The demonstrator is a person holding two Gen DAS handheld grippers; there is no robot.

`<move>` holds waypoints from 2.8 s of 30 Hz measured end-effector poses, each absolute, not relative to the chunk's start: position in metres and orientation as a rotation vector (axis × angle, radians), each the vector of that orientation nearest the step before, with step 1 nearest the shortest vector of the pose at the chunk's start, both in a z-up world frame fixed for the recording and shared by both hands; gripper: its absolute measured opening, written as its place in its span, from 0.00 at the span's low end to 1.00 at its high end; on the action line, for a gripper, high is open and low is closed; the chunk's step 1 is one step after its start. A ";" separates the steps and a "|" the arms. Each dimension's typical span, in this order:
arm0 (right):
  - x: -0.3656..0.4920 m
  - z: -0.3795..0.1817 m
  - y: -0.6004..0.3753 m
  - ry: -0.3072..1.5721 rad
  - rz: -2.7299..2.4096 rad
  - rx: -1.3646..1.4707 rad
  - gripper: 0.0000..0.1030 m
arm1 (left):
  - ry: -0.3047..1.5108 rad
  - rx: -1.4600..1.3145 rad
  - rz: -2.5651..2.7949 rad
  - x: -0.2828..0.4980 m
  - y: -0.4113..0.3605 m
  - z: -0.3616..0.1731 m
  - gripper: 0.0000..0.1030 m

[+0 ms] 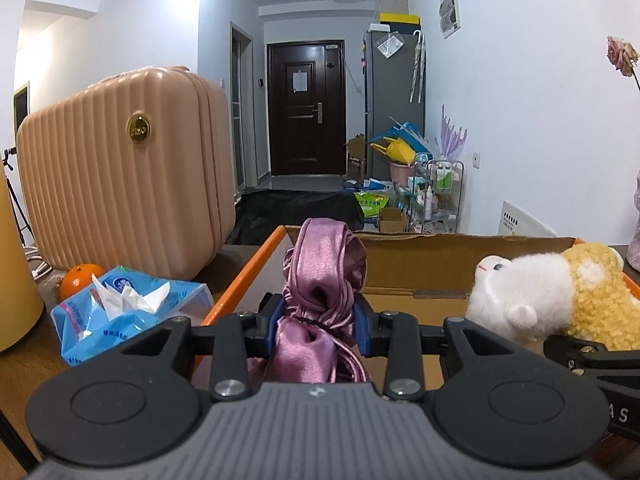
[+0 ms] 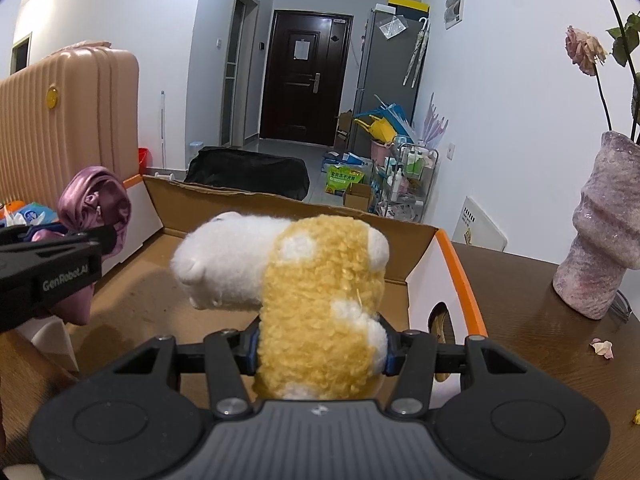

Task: Organize soft objects
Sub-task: 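Carry the pink bow in the left gripper while the right gripper carries the plush toy over the box, then open both grippers dropping the plush toy and pink bow into the box, then withdraw both grippers from the box back toward the remaining soft items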

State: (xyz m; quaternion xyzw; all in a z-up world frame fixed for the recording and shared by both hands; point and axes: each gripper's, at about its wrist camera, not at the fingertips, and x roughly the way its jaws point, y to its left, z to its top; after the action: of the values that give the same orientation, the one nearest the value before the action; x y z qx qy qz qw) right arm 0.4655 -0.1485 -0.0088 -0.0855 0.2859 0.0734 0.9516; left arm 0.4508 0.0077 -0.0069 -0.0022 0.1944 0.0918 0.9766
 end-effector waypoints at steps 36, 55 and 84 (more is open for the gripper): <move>0.469 -0.008 -0.164 0.573 0.122 -0.110 0.92 | 0.340 -0.065 0.277 0.439 0.015 0.000 1.00; 0.436 0.025 -0.184 0.507 0.100 -0.067 1.00 | 0.307 -0.124 0.289 0.409 0.029 0.018 1.00; 0.320 0.032 -0.207 0.407 0.116 -0.054 1.00 | 0.337 -0.125 0.292 0.321 0.048 0.016 1.00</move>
State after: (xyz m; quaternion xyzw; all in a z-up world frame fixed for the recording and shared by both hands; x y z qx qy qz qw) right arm 0.3196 -0.2067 0.0320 -0.0269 0.2020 0.0576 0.9773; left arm 0.3209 0.0484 0.0159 -0.0618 0.1668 0.1447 0.9734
